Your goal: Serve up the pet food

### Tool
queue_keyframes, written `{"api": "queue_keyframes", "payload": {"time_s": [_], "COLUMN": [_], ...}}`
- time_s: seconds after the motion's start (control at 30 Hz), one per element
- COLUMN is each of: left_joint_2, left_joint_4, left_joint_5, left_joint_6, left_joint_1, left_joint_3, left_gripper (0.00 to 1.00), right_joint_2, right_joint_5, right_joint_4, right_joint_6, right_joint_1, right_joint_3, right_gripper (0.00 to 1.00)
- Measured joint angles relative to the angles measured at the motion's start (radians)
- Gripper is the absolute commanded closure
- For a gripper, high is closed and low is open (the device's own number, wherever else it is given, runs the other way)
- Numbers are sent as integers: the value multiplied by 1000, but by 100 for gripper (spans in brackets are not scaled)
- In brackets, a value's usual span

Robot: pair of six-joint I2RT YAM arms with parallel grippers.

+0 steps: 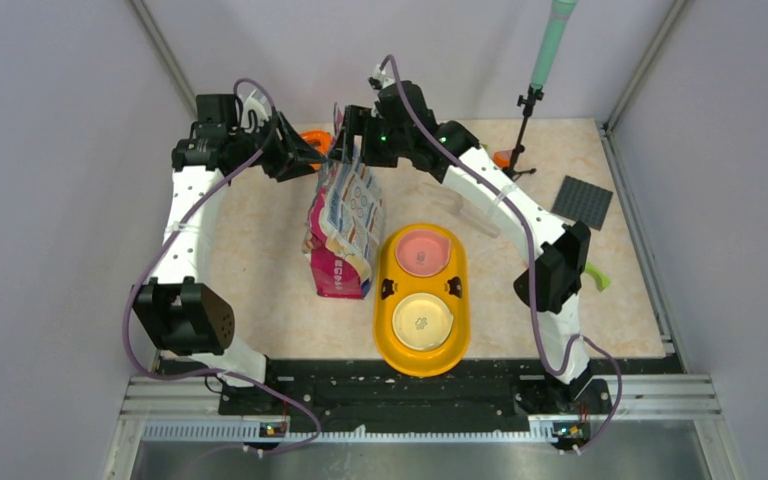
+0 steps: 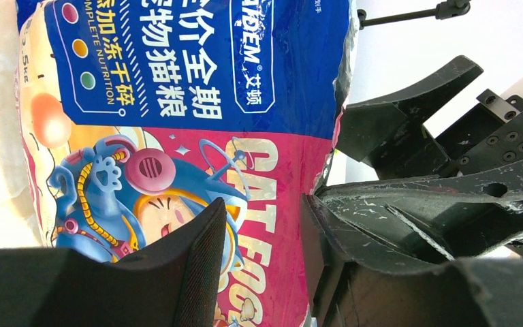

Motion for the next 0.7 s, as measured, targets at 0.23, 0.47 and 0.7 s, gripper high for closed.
{"api": "queue_keyframes", "payload": {"time_s": [0.23, 0.47, 0.7], "left_joint_2": [0, 0, 0], "left_joint_4": [-2, -2, -2], "left_joint_5": [1, 1, 10], "left_joint_6": [0, 0, 8], "left_joint_1": [0, 0, -6], "left_joint_3": [0, 0, 5], "left_gripper": [52, 45, 23], "right_joint_2": [0, -7, -8], "right_joint_5": [19, 24, 27], "right_joint_4": [-2, 21, 21], "right_joint_6": [-4, -7, -7], "right_joint_1": [8, 22, 22], "right_joint_3": [-2, -22, -23], "right_gripper": [57, 100, 100]}}
